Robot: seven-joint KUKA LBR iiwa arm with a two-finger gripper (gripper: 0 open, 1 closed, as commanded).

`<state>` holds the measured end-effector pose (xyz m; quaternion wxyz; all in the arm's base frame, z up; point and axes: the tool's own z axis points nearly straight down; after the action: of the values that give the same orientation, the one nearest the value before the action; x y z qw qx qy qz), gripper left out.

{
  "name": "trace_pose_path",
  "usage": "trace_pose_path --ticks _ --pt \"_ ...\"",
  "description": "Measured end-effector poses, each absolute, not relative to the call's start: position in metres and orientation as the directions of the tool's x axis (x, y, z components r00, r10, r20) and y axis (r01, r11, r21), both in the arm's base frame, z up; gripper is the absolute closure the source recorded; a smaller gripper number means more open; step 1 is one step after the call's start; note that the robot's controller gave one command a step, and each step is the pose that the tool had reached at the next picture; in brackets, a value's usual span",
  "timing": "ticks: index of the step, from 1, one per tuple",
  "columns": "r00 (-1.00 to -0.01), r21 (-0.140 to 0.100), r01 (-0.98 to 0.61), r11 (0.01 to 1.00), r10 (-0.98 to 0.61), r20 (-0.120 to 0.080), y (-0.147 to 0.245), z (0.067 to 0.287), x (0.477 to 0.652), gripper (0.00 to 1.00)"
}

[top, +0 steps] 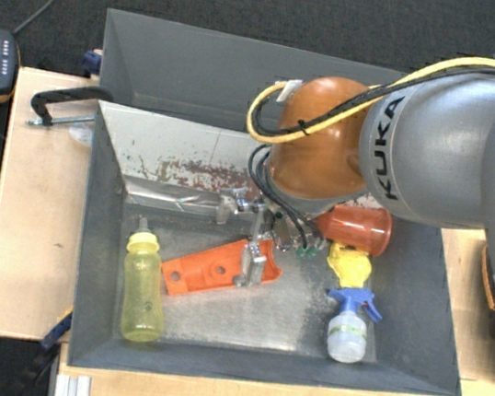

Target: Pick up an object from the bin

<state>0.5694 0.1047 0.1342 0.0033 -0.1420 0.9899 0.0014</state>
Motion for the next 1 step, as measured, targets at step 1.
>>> trace_pose_path --ticks 1 --pt "-0.917 0.001 -0.398 0.917 -0.398 -0.010 0.1048 0.0799 0.5715 0.00"
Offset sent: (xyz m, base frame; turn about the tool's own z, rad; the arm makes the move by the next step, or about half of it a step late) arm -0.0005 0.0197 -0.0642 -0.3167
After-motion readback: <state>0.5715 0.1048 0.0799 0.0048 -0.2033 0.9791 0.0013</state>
